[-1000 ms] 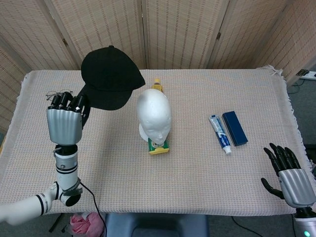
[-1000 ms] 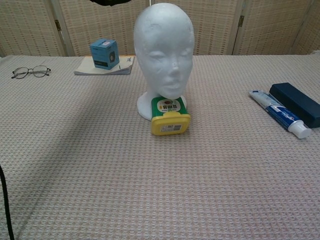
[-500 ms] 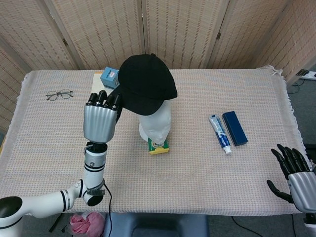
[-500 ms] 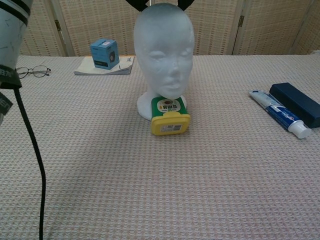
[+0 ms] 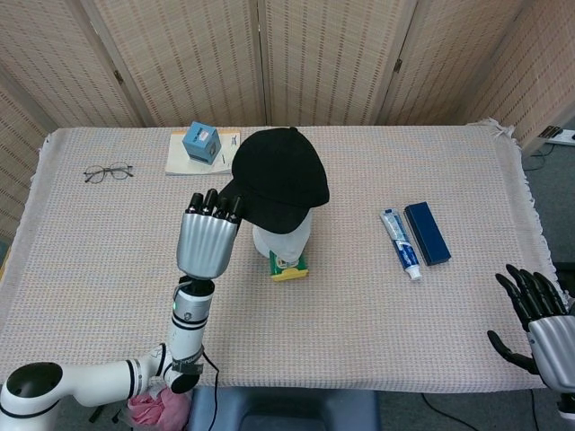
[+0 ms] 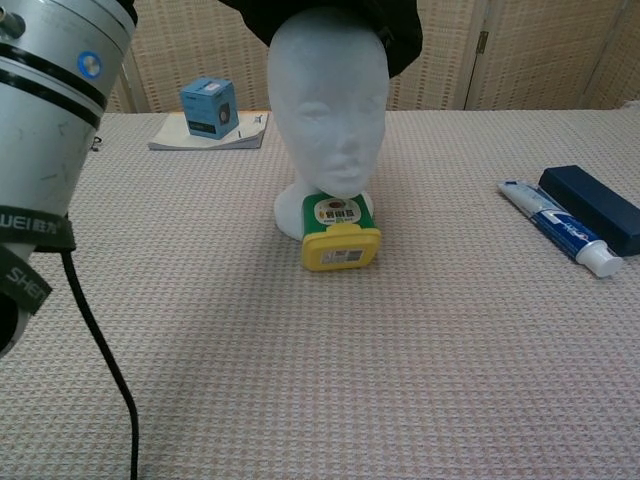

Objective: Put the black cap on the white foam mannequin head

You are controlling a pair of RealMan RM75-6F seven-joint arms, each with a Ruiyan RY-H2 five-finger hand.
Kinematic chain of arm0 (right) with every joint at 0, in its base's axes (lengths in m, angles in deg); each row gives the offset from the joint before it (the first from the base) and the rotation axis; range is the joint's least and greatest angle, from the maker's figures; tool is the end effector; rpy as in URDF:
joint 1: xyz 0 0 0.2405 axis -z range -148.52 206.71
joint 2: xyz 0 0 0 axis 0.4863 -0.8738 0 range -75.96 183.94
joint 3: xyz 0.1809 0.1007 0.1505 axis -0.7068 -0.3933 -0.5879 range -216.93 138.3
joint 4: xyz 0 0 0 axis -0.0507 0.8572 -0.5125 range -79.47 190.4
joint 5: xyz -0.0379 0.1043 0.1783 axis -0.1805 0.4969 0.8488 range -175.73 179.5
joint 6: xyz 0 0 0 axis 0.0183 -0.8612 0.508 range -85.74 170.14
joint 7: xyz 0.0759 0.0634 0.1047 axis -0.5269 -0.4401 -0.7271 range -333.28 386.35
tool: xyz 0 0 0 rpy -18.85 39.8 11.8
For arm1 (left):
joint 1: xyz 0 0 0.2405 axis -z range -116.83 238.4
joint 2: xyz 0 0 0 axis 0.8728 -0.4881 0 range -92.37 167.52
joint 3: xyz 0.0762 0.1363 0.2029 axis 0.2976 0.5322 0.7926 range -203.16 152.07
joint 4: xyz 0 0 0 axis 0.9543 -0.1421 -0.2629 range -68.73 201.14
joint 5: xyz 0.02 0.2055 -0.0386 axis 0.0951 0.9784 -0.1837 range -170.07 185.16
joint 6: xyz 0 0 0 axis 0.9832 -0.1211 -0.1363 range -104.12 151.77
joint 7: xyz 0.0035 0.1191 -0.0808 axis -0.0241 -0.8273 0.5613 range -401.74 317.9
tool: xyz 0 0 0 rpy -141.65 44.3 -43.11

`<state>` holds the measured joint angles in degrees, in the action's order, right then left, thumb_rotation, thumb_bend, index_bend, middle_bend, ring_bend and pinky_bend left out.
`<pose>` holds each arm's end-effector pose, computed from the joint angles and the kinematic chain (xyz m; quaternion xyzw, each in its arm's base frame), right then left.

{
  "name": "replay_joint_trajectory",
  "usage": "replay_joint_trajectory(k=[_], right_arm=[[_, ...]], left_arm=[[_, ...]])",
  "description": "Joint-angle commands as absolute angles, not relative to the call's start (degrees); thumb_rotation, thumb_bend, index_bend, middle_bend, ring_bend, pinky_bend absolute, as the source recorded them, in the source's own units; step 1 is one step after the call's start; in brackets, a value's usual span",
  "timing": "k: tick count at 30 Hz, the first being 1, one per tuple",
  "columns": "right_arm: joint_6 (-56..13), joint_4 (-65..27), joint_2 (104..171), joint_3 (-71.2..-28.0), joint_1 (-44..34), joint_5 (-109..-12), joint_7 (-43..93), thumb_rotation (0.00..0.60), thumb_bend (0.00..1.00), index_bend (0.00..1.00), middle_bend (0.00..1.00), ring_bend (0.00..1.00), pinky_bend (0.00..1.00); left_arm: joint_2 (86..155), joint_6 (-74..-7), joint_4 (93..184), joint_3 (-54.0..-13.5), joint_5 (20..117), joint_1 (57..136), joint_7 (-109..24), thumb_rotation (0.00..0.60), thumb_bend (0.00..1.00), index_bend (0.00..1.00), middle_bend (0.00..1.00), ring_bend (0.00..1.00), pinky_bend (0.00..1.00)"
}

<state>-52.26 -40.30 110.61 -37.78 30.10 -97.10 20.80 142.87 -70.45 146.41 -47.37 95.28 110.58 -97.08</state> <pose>-0.2904 -0.1315 0.1917 0.6185 -0.3608 0.4340 0.5468 -0.0050 0.3248 0.0390 -0.5374 -0.0085 -0.5605 0.6301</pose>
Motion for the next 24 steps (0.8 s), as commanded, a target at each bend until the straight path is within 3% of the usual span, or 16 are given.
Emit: replay_joint_trajectory(k=[1, 13, 24], right_arm=[[-52.9, -40.1, 110.4, -37.6, 30.4, -97.6, 20.3, 0.600, 0.23, 0.00, 0.00, 0.00, 0.00], [-53.9, -39.7, 110.2, -37.5, 30.8, -98.3, 19.2, 0.600, 0.24, 0.00, 0.00, 0.00, 0.00], [-54.4, -39.5, 110.3, -37.3, 31.1, -99.0, 19.5, 0.600, 0.24, 0.00, 0.00, 0.00, 0.00]], left_arm=[[144.3, -70.9, 146.7, -45.7, 96.0, 109.8, -98.2, 0.600, 0.50, 0.73, 0.87, 0.61, 0.72], [148.7, -71.2, 145.6, -41.9, 98.1, 107.3, -99.3, 0.600, 0.50, 0.73, 0.87, 0.61, 0.72], [150.0, -71.4, 146.0, -41.7, 96.3, 103.5, -98.5, 0.600, 0.50, 0.73, 0.87, 0.61, 0.73]])
